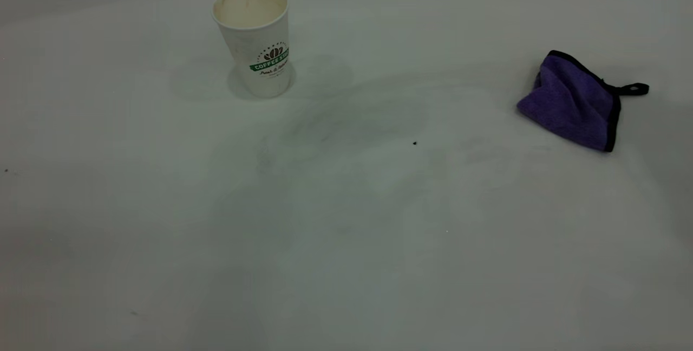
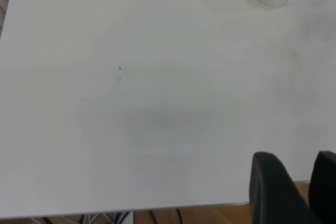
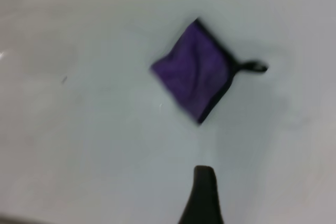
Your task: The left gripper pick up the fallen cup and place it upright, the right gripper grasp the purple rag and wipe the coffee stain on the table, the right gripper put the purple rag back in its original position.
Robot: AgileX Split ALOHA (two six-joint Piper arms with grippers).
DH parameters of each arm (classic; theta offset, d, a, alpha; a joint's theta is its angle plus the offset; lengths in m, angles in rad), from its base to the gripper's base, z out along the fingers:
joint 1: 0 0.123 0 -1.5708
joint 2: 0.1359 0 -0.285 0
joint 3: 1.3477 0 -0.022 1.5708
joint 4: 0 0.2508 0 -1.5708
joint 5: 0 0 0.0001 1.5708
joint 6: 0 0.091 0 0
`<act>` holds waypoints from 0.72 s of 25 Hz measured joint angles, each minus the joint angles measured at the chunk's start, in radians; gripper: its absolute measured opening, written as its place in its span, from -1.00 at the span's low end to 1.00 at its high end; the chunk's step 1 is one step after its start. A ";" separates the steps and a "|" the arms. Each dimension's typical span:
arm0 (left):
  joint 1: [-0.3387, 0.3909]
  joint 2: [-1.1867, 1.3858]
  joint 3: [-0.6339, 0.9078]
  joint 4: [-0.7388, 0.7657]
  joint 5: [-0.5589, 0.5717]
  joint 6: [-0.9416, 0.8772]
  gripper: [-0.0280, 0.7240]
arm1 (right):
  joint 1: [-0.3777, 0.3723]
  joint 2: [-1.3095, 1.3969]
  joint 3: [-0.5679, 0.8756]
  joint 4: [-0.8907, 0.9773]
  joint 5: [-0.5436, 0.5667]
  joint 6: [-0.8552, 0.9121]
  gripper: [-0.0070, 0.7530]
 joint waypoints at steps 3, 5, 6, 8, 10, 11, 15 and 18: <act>0.000 0.000 0.000 0.000 0.000 0.000 -0.29 | 0.045 -0.178 0.169 0.001 0.007 0.025 0.87; 0.000 0.000 0.000 0.000 0.000 0.000 -0.29 | 0.071 -0.287 0.278 0.001 0.009 0.048 0.86; 0.000 0.000 0.000 0.000 0.000 0.000 -0.29 | 0.085 -0.343 0.336 0.002 0.012 0.062 0.85; 0.000 0.000 0.000 0.000 0.000 0.000 -0.29 | 0.104 -0.447 0.451 0.002 0.014 0.085 0.84; 0.000 0.000 0.000 0.000 0.000 0.000 -0.29 | 0.112 -0.533 0.555 0.002 0.015 0.112 0.83; 0.000 0.000 0.000 0.000 0.000 0.000 -0.29 | 0.113 -0.576 0.612 0.001 0.011 0.119 0.82; 0.000 0.000 0.000 0.000 0.000 0.000 -0.29 | 0.113 -0.730 0.817 -0.010 -0.017 0.132 0.81; 0.000 0.000 0.000 0.000 0.000 0.000 -0.29 | 0.113 -0.845 0.934 -0.034 -0.039 0.132 0.79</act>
